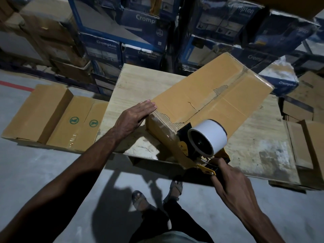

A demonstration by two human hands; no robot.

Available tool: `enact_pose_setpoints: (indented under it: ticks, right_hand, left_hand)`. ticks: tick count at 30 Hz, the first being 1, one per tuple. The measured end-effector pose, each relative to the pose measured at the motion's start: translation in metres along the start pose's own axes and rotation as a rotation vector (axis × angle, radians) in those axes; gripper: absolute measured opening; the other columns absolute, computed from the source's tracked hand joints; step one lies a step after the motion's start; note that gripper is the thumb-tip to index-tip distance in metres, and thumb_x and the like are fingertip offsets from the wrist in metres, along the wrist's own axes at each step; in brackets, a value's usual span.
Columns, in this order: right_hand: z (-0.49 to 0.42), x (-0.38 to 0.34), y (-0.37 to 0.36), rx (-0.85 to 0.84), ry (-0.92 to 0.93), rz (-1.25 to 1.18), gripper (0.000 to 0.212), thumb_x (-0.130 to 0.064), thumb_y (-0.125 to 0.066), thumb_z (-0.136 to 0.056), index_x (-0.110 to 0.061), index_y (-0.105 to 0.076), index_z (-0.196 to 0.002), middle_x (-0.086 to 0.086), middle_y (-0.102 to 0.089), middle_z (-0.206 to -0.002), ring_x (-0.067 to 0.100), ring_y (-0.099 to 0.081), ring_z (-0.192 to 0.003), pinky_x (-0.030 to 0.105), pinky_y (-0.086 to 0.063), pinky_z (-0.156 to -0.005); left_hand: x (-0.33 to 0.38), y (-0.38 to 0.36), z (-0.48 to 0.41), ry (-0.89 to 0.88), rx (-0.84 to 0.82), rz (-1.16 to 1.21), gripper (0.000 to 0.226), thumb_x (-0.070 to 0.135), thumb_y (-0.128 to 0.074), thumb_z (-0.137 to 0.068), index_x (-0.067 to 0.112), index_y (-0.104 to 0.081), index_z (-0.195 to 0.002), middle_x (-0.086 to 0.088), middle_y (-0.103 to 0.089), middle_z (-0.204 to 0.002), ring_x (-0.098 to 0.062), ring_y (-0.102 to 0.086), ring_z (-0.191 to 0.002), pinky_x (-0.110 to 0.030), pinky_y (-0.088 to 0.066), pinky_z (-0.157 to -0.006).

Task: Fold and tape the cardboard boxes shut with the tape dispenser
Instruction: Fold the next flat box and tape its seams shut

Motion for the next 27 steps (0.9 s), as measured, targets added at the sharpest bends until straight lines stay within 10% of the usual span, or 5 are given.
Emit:
enact_pose_setpoints:
  ticks: [6, 12, 27]
  right_hand:
    - [0.019, 0.01, 0.003, -0.001, -0.016, 0.006, 0.047, -0.017, -0.074, -0.086, -0.031, -0.05, -0.123, -0.015, -0.047, -0.071, 0.019, -0.051, -0.057, 0.023, -0.028, -0.045]
    - [0.025, 0.017, 0.003, 0.032, 0.021, -0.008, 0.041, -0.021, -0.069, -0.089, -0.033, -0.049, -0.123, -0.008, -0.057, -0.075, 0.02, -0.056, -0.062, 0.033, -0.042, -0.047]
    - [0.065, 0.054, -0.004, 0.097, 0.069, -0.037, 0.037, -0.027, -0.067, -0.091, -0.03, -0.05, -0.123, -0.004, -0.063, -0.081, 0.027, -0.062, -0.069, 0.038, -0.049, -0.05]
  left_hand:
    - [0.0, -0.001, 0.0, -0.002, -0.032, -0.064, 0.049, 0.007, -0.062, -0.103, 0.015, -0.054, -0.151, -0.005, -0.051, -0.156, -0.02, -0.044, -0.147, -0.038, -0.04, -0.12]
    - [0.001, -0.004, 0.005, 0.085, -0.131, -0.097, 0.098, -0.02, -0.073, -0.075, 0.021, -0.042, -0.158, 0.002, -0.04, -0.163, -0.013, -0.031, -0.154, -0.036, -0.036, -0.123]
    - [0.077, -0.028, 0.009, 0.149, -0.244, -0.259, 0.073, 0.025, -0.062, -0.098, 0.022, -0.026, -0.162, -0.008, -0.02, -0.169, -0.024, -0.014, -0.157, -0.049, -0.016, -0.128]
Point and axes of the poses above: each hand's wrist, its own z-axis away from the middle knuckle, its own y-axis out of the back of the hand, x = y × z, the point moved 5 cm from there along -z, towards the middle knuckle
